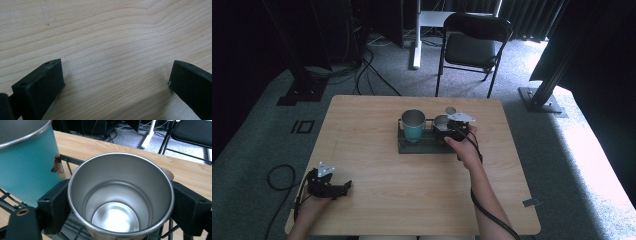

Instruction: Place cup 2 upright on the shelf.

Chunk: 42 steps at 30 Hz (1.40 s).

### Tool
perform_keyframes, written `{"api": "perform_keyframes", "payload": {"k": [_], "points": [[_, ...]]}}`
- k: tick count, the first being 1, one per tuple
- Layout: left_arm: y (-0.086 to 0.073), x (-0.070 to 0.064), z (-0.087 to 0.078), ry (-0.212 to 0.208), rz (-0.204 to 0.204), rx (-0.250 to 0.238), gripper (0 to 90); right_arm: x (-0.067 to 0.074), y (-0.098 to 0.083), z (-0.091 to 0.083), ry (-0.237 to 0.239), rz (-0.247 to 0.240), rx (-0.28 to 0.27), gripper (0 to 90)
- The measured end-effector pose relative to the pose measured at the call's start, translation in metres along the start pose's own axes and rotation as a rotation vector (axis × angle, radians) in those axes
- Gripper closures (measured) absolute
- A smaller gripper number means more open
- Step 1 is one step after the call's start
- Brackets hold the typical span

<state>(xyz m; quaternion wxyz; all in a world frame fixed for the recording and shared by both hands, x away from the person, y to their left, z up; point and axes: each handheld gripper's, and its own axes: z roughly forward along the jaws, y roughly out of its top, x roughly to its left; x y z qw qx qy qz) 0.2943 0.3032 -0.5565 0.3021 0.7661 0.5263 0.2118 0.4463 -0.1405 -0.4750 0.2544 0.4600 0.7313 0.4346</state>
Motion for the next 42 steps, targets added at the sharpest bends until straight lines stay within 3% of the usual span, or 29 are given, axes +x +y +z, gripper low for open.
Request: {"api": "perform_keyframes", "payload": {"k": [6, 7, 14, 30, 42], "points": [[0.0, 0.0, 0.0, 0.0, 0.0, 0.0, 0.3, 0.0, 0.0, -0.001, 0.016, 0.03, 0.0, 11.9], [0.0, 0.0, 0.0, 0.0, 0.0, 0.0, 0.4, -0.001, 0.0, -0.004, 0.035, 0.03, -0.004, 11.6], [0.0, 0.0, 0.0, 0.0, 0.0, 0.0, 0.3, -0.005, -0.001, -0.011, 0.047, -0.003, -0.005, 11.6], [0.0, 0.0, 0.0, 0.0, 0.0, 0.0, 0.4, -0.015, -0.004, -0.033, 0.042, -0.004, -0.014, 11.6], [0.0, 0.0, 0.0, 0.0, 0.0, 0.0, 0.3, -0.029, -0.017, -0.051, 0.029, 0.001, -0.009, 11.7]]}}
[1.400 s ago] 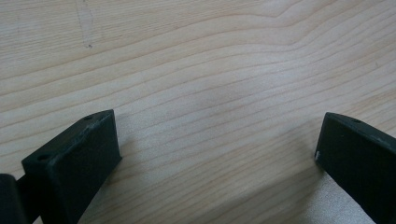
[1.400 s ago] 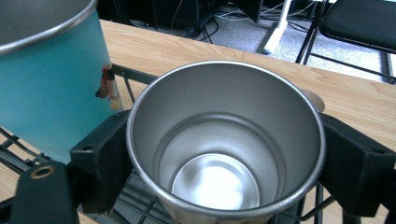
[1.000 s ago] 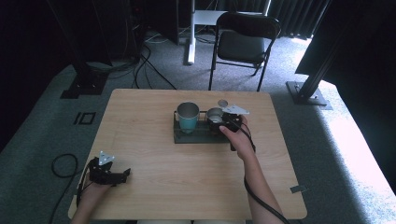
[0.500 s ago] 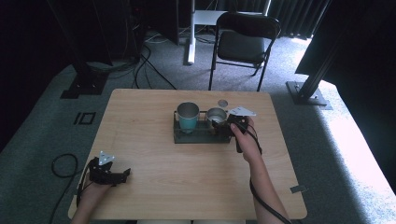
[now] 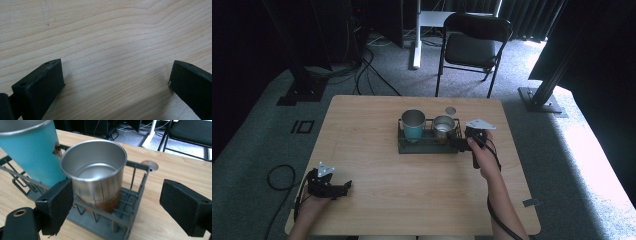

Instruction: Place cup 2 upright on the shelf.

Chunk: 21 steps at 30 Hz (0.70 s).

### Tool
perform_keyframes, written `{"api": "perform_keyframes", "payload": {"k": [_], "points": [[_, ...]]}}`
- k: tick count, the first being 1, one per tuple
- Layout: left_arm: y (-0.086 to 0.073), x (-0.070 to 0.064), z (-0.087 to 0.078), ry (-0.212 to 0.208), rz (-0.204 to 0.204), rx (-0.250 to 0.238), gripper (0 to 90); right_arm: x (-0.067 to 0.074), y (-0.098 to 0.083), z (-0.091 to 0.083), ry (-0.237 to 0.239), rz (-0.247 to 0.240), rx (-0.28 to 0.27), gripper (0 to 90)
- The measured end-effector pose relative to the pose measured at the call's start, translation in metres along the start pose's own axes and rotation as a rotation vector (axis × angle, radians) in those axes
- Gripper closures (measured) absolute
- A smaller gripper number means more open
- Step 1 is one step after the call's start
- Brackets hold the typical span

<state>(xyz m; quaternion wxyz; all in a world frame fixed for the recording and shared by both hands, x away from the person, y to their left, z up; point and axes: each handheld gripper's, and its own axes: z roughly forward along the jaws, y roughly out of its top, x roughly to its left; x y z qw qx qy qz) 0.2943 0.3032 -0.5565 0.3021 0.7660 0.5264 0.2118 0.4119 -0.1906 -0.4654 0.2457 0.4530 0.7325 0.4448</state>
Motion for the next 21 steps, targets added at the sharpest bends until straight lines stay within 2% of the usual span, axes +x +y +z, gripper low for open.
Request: {"api": "perform_keyframes", "payload": {"k": [11, 21], "points": [[0.0, 0.0, 0.0, 0.0, 0.0, 0.0, 0.3, -0.015, -0.024, -0.015, -0.019, 0.007, 0.03, 11.7], [0.0, 0.0, 0.0, 0.0, 0.0, 0.0, 0.4, -0.028, -0.047, -0.02, -0.04, 0.021, 0.064, 11.7]]}}
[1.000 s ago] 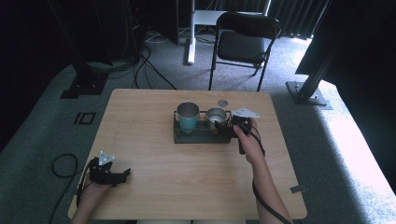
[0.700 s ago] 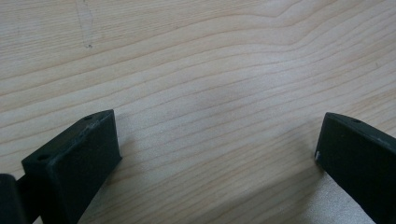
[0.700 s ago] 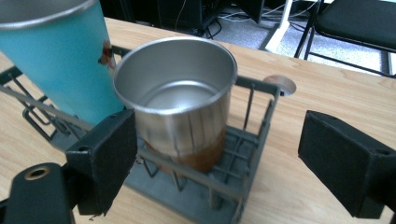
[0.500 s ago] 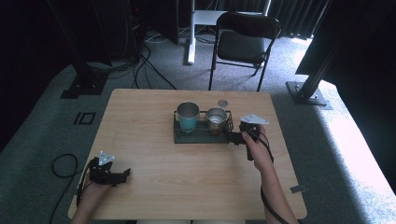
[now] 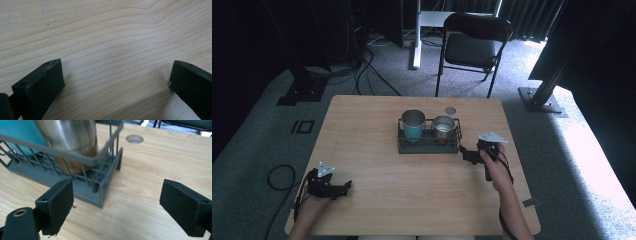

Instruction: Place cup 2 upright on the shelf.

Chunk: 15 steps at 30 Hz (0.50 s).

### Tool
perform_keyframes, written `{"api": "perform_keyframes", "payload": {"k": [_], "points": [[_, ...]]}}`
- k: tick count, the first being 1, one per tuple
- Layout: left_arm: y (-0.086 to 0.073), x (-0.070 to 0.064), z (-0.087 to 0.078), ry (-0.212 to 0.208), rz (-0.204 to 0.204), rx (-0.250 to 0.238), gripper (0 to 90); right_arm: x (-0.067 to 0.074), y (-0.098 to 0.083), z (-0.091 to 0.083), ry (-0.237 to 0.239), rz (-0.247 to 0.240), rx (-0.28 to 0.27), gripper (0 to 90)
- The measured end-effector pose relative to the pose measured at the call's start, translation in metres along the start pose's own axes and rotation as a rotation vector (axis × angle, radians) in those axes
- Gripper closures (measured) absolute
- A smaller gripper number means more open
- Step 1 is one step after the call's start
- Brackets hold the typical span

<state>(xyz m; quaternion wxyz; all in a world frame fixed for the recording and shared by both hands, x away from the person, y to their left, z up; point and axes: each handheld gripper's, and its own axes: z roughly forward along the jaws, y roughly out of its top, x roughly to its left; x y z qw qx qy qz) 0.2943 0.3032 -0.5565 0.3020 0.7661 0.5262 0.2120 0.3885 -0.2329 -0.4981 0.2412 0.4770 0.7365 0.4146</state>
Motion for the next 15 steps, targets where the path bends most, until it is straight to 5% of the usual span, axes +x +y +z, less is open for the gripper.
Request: {"api": "perform_keyframes", "payload": {"k": [15], "points": [[0.0, 0.0, 0.0, 0.0, 0.0, 0.0, 0.4, -0.009, -0.032, -0.006, -0.012, 0.017, 0.036, 12.0]]}}
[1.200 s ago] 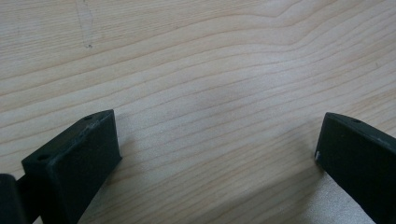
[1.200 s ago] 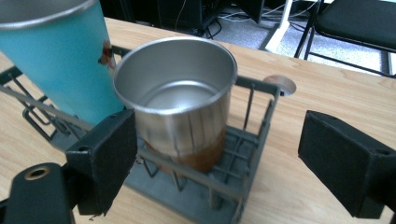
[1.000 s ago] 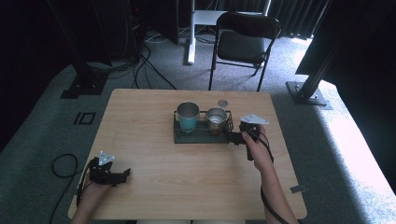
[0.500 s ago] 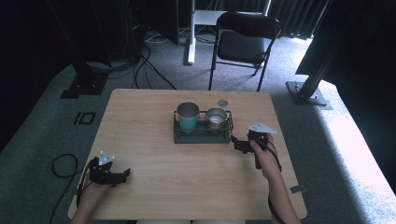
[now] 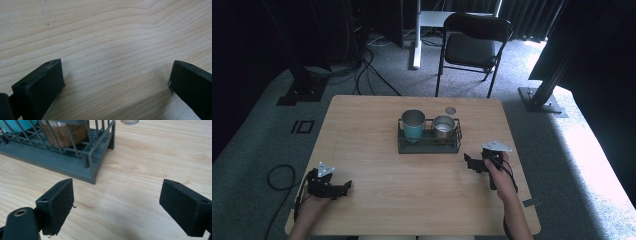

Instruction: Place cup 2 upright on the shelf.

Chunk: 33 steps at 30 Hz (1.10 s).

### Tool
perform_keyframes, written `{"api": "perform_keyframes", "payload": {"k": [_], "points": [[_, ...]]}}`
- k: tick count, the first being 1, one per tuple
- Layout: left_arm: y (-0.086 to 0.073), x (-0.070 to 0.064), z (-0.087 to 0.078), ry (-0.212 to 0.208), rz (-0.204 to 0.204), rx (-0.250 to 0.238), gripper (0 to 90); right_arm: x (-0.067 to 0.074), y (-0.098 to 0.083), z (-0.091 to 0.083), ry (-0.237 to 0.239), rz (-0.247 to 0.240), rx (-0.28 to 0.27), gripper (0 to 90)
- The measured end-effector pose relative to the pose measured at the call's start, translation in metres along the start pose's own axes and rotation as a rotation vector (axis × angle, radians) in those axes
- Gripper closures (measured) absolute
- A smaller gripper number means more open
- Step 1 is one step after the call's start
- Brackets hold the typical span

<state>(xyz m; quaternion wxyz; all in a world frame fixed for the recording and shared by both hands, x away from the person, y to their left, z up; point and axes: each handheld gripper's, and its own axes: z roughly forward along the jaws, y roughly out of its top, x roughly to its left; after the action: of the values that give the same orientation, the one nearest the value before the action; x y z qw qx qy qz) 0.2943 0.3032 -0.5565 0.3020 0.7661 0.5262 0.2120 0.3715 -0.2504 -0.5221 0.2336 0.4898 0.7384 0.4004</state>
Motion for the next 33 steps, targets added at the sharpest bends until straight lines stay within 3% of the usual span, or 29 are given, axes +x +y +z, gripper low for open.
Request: {"api": "perform_keyframes", "payload": {"k": [12, 33], "points": [[0.0, 0.0, 0.0, 0.0, -0.001, 0.0, 0.4, 0.0, -0.021, -0.012, 0.006, 0.0, 0.014, 12.0], [0.0, 0.0, 0.0, 0.0, 0.0, 0.001, 0.4, -0.016, -0.058, -0.036, -0.048, 0.032, 0.067, 12.0]]}}
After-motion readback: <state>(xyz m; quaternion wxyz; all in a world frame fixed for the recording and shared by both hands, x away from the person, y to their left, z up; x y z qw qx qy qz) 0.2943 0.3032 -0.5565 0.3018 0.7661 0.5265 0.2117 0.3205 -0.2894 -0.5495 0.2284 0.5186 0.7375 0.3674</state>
